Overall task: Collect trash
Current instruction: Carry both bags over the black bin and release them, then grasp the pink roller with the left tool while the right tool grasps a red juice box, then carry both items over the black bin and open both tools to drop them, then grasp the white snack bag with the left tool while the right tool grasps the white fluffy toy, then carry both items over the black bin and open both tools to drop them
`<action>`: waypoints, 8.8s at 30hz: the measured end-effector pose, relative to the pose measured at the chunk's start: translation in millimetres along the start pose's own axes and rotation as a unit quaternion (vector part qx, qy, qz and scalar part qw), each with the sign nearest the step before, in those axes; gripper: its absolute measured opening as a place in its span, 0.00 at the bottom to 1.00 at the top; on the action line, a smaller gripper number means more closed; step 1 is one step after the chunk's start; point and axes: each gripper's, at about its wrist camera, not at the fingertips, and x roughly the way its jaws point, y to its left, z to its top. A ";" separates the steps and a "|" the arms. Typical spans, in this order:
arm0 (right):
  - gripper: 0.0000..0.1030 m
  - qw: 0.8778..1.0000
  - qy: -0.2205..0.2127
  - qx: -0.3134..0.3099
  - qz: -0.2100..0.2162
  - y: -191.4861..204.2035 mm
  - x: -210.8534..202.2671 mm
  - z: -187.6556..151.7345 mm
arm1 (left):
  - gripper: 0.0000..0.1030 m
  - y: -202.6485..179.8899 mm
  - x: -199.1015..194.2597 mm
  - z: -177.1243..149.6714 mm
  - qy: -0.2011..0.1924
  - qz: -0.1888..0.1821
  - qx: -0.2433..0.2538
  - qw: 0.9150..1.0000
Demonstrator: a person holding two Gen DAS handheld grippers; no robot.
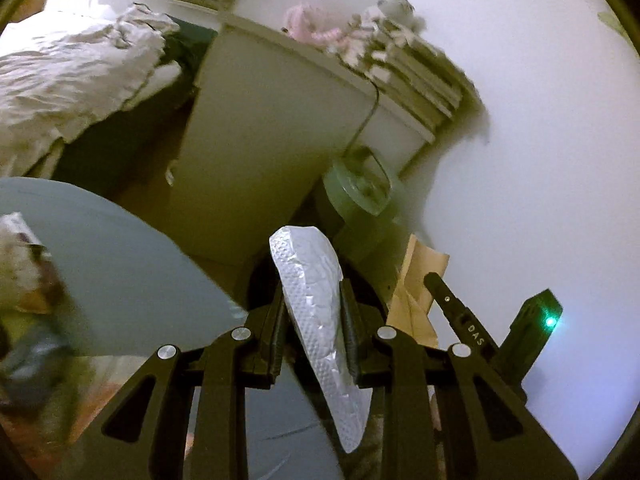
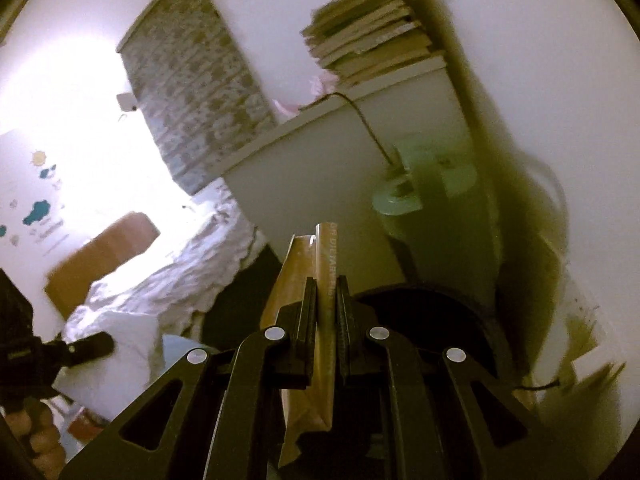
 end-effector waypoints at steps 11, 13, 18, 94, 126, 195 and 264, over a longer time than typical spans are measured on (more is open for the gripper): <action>0.10 0.999 0.033 -0.009 -0.035 -28.6 12.3 -1.7 | 0.25 -28.1 74.9 -10.1 0.050 0.010 0.026 0.998; 0.10 0.999 0.037 -0.006 -0.034 -31.3 12.6 -3.4 | 0.25 -30.9 83.6 -14.1 0.058 0.013 0.029 0.998; 0.10 0.999 0.042 -0.004 -0.032 -31.7 13.9 -6.2 | 0.25 -33.9 96.9 -21.0 0.072 0.019 0.031 0.997; 0.40 0.870 0.281 -0.353 0.197 362.2 5.4 -177.2 | 0.35 189.6 -180.9 -116.7 -0.001 0.195 -0.086 0.977; 0.32 0.993 0.115 -0.005 -0.003 17.5 -4.9 -3.1 | 0.29 -14.4 -28.4 -11.4 0.020 -0.029 0.052 0.998; 0.76 0.947 0.225 -0.166 0.157 206.0 44.9 -52.3 | 0.66 173.3 -175.4 -69.4 -0.035 0.194 -0.106 0.975; 0.31 0.997 0.051 0.061 0.009 -37.2 5.1 -12.1 | 0.18 -50.1 73.9 -5.3 0.063 0.008 0.102 0.993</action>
